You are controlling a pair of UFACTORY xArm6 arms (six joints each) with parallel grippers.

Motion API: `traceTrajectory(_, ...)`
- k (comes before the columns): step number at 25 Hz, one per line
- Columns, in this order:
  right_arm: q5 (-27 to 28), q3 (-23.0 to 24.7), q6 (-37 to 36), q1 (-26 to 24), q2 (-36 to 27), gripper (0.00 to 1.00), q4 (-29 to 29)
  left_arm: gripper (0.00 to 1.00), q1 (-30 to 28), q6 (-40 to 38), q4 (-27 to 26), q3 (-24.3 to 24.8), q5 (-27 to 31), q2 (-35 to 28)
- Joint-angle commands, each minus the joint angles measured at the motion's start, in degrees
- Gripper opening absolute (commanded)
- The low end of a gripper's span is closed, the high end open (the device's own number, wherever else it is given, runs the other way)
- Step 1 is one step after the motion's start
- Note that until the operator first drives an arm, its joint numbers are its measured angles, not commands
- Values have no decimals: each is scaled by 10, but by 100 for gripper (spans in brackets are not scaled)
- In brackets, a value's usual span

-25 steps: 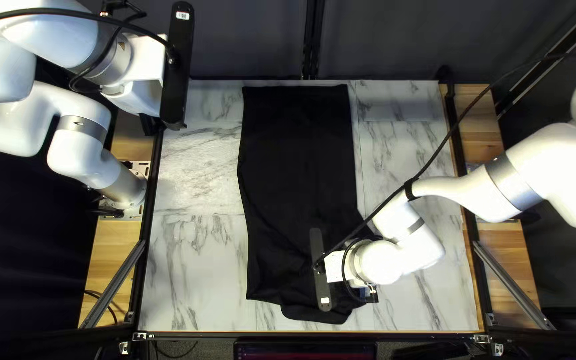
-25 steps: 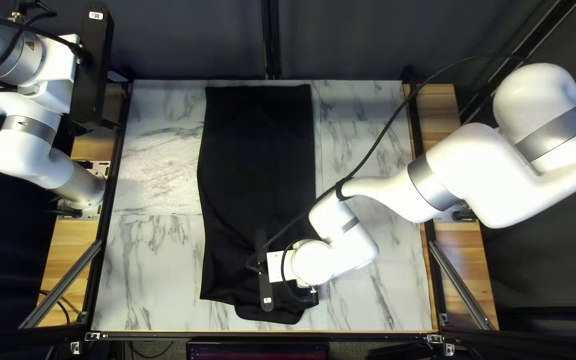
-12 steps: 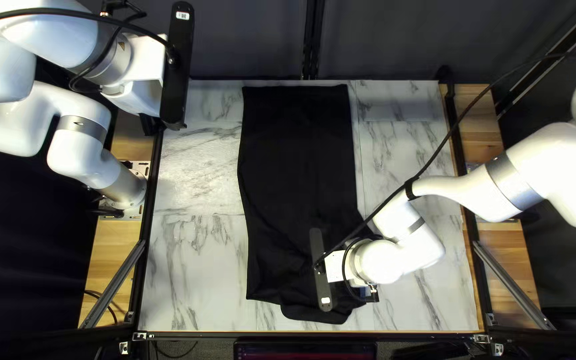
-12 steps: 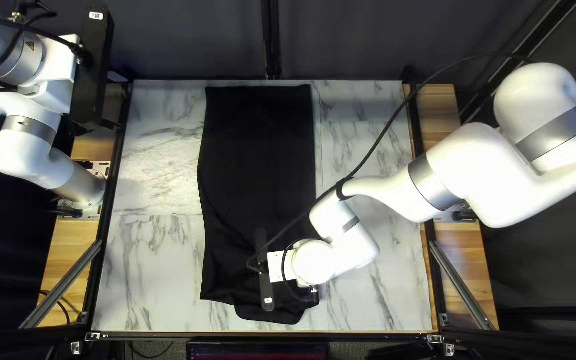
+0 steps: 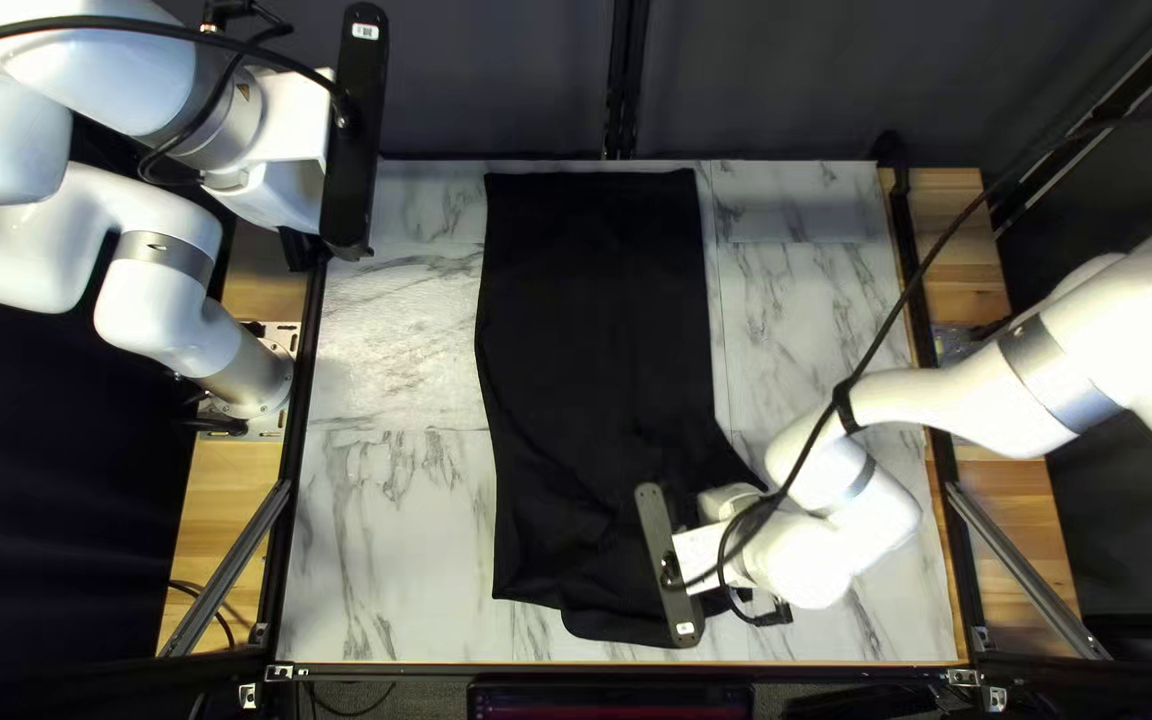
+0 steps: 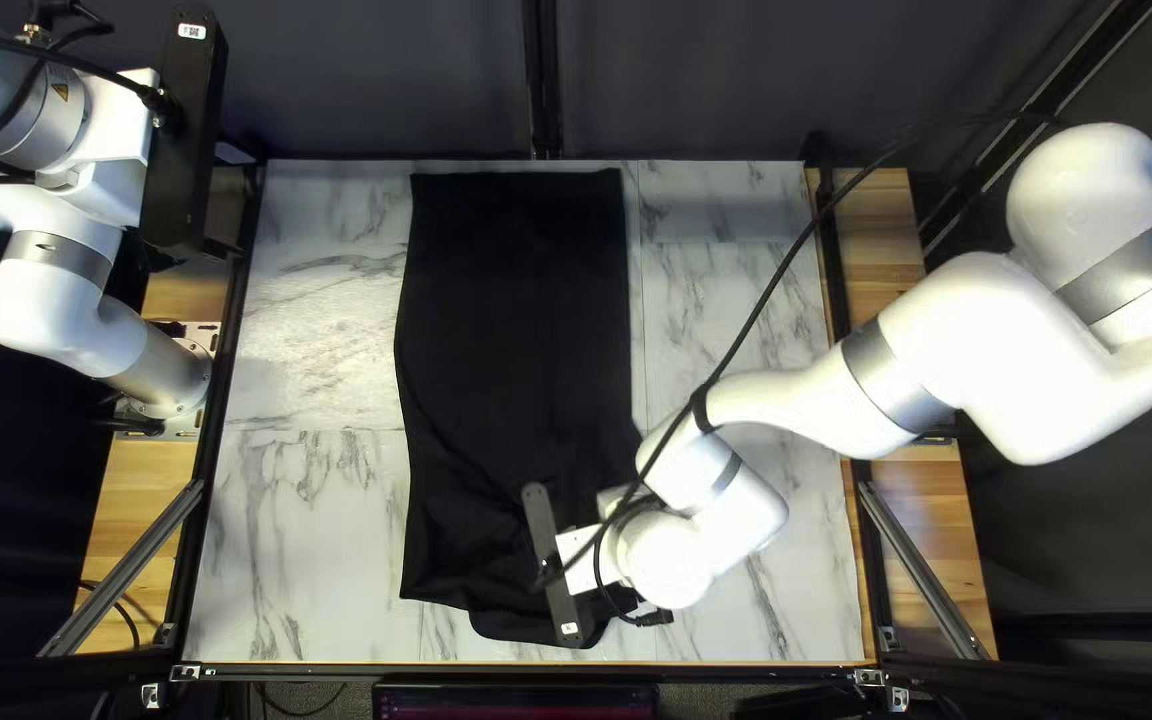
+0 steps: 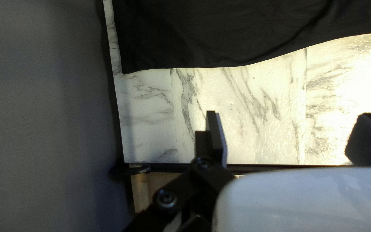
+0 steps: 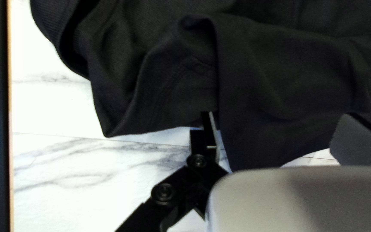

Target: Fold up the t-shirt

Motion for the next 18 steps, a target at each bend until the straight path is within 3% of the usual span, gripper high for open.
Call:
traceTrajectory(1,6,-1,-1,0,1,100,-7,100,0,0,0,0,0,0)
traceTrajectory(4,10,-2,-6,-2,0,100,-8,100,0,0,0,0,0,0)
traceTrajectory(7,5,0,-5,-5,5,92,-8,100,0,0,0,0,0,0)
traceTrajectory(8,3,2,-4,-5,5,74,-8,100,0,0,0,0,0,0)
traceTrajectory(9,0,6,-2,-5,4,48,-7,100,0,0,0,0,0,0)
traceTrajectory(10,-1,7,-1,-6,4,48,-6,100,0,0,0,0,0,0)
traceTrajectory(11,0,7,-1,-6,4,19,-5,100,0,0,0,0,0,0)
traceTrajectory(12,2,5,-2,-6,4,8,-3,100,0,0,0,0,0,0)
traceTrajectory(18,-2,-4,-2,-9,15,4,1,100,0,0,0,0,0,0)
